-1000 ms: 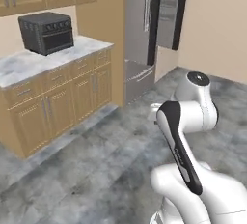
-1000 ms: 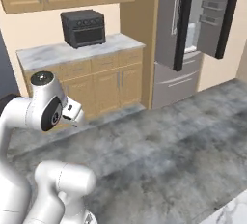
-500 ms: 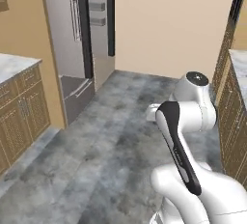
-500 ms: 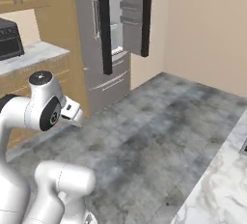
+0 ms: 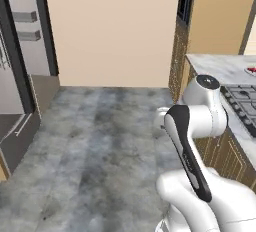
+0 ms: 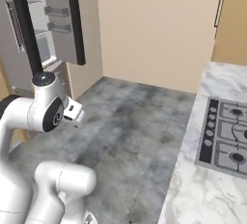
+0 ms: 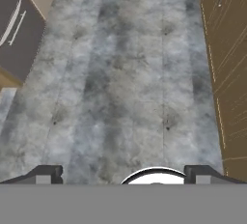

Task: Take the cheese, fish, and mushroom from the fridge and place them on the plate on the dining counter to create an appetizer plate.

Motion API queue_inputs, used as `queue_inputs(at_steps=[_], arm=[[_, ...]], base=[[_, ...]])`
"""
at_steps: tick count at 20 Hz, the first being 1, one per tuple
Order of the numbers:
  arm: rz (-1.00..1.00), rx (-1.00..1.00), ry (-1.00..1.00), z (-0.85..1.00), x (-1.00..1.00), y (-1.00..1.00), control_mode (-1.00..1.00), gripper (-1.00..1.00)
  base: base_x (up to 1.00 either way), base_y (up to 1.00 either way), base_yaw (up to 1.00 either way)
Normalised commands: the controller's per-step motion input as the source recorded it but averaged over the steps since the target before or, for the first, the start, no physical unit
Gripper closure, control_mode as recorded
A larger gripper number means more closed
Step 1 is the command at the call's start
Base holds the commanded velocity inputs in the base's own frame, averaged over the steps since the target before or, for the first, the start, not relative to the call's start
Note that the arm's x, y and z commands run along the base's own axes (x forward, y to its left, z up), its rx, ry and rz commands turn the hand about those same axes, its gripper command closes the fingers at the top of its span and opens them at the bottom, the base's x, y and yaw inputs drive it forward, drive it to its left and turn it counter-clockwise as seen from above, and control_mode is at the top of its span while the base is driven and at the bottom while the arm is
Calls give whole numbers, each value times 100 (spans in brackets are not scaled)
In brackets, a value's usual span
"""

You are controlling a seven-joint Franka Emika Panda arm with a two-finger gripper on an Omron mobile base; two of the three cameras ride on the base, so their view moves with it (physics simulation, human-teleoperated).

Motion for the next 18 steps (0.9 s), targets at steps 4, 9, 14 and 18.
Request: queue_inputs(at_steps=[4, 9, 14, 18], arm=[[0, 0, 0, 0, 0, 0, 100, -100], [0, 0, 0, 0, 0, 0, 100, -100], [0, 0, 0, 0, 0, 0, 100, -100], [0, 0, 0, 0, 0, 0, 100, -100]], base=[[100, 50, -19], [100, 15, -3], [100, 0, 34], [95, 0, 50]])
